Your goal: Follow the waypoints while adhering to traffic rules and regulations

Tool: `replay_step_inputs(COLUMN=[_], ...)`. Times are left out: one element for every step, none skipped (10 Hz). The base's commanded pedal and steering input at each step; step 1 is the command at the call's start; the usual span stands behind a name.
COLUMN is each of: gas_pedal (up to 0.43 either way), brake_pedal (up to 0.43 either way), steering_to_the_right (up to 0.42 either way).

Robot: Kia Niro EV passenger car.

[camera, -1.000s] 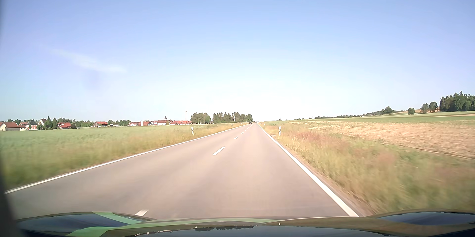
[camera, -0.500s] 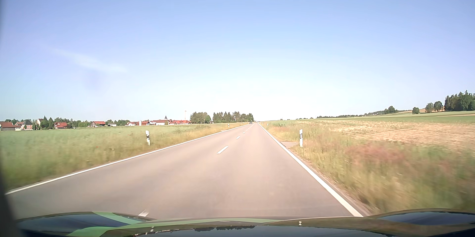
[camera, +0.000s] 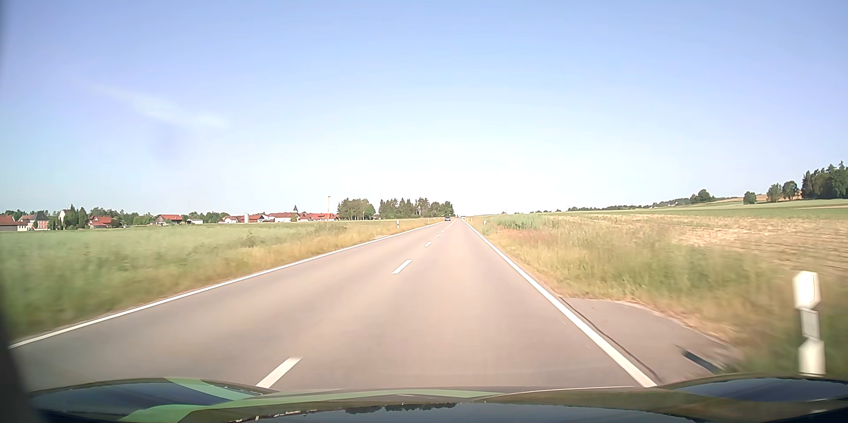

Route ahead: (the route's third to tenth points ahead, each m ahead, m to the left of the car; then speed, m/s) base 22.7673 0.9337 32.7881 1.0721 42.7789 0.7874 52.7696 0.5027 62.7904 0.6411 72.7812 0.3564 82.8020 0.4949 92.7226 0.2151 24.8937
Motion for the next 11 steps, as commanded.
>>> replay_step_inputs(gas_pedal=[0.26, 0.26, 0.26, 0.248, 0.248, 0.24, 0.24, 0.24, 0.24, 0.24, 0.24], brake_pedal=[0.0, 0.0, 0.0, 0.0, 0.0, 0.0, 0.0, 0.0, 0.0, 0.0, 0.0], steering_to_the_right=[0.0, 0.001, 0.001, 0.001, 0.0, 0.0, 0.0, 0.0, 0.001, 0.0, 0.0])
